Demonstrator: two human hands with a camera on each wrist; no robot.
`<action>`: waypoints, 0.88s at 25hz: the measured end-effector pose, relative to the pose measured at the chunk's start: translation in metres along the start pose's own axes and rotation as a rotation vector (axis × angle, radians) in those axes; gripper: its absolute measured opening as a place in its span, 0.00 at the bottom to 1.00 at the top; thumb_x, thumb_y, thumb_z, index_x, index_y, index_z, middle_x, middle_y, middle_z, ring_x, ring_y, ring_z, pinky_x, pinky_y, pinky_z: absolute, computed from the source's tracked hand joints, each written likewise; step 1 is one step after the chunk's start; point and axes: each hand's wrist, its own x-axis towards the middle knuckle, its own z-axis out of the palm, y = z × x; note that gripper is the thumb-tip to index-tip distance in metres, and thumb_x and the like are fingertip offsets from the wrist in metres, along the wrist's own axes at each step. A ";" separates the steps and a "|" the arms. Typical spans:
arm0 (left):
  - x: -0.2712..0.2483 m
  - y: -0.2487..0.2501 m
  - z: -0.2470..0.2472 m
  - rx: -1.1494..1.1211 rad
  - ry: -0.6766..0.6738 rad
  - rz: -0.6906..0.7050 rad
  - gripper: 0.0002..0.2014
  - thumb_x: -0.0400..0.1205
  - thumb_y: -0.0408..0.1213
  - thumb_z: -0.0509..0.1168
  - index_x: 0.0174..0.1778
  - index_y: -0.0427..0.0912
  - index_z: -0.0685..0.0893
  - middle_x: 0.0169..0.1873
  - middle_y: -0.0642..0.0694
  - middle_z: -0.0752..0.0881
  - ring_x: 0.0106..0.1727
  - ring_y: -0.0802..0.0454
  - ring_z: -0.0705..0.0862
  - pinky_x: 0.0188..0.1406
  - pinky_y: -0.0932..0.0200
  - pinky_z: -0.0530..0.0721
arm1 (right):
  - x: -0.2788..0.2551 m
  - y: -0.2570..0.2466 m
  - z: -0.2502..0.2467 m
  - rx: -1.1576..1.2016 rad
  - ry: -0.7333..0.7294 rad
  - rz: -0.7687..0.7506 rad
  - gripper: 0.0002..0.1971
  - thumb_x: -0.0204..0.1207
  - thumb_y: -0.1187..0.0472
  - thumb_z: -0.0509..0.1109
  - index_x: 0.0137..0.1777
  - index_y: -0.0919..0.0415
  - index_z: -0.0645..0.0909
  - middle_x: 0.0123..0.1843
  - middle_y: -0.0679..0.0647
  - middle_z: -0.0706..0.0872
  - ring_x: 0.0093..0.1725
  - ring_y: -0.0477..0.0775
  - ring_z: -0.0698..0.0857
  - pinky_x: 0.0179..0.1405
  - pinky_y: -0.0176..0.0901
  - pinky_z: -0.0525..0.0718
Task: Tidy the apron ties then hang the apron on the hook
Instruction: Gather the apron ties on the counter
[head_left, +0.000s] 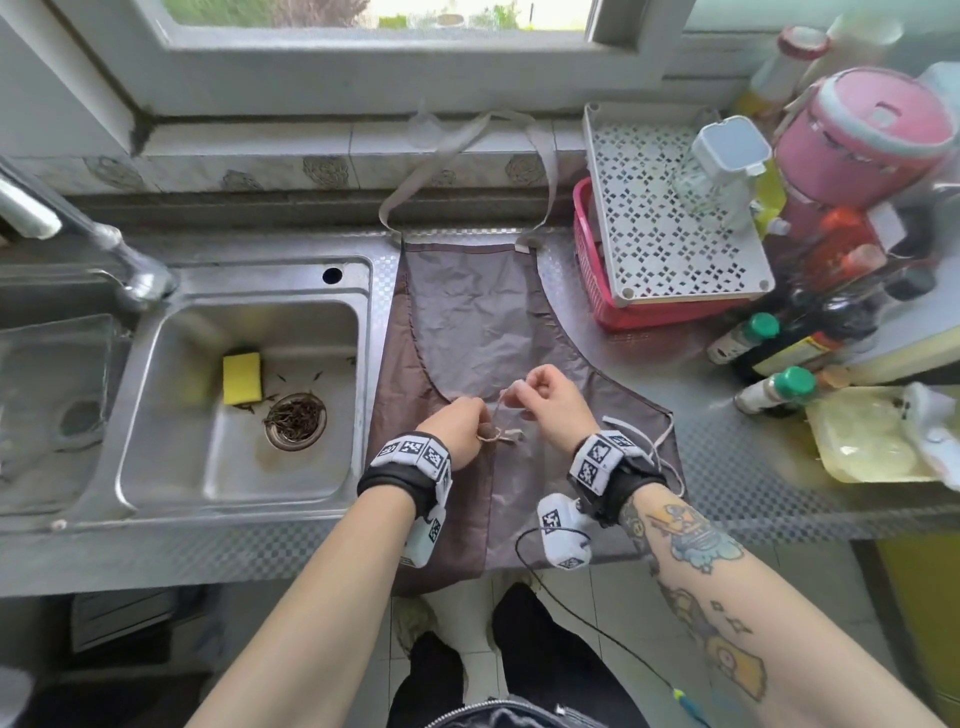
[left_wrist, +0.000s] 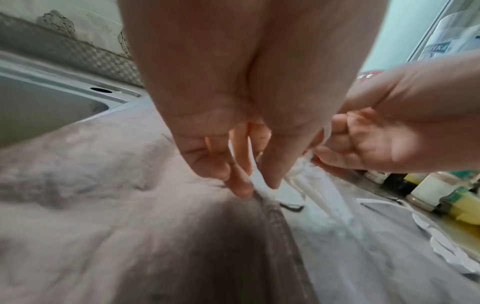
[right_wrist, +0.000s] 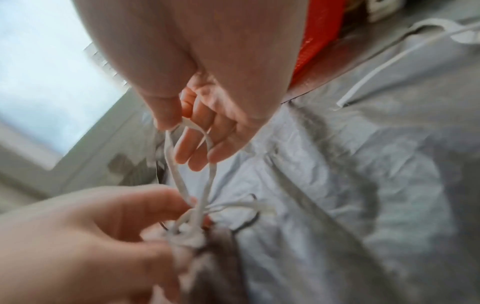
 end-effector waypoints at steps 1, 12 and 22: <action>-0.002 0.003 0.001 -0.013 -0.017 0.013 0.16 0.75 0.33 0.64 0.60 0.44 0.77 0.60 0.39 0.84 0.62 0.39 0.83 0.62 0.50 0.80 | -0.001 -0.006 -0.003 0.159 0.023 0.011 0.10 0.79 0.61 0.65 0.37 0.52 0.69 0.44 0.63 0.90 0.40 0.50 0.89 0.42 0.45 0.83; -0.019 0.027 0.011 0.011 -0.024 0.114 0.17 0.77 0.41 0.62 0.62 0.47 0.78 0.60 0.38 0.86 0.62 0.39 0.83 0.62 0.52 0.78 | -0.068 -0.045 -0.067 -0.155 0.362 -0.099 0.08 0.77 0.58 0.69 0.38 0.55 0.74 0.31 0.53 0.85 0.27 0.50 0.84 0.36 0.46 0.84; -0.020 0.045 -0.017 -0.036 0.112 0.008 0.17 0.78 0.50 0.57 0.43 0.41 0.84 0.50 0.34 0.89 0.54 0.34 0.86 0.55 0.47 0.83 | -0.126 -0.033 -0.141 -0.957 0.345 0.187 0.19 0.70 0.37 0.66 0.35 0.53 0.82 0.40 0.55 0.88 0.47 0.61 0.84 0.46 0.50 0.82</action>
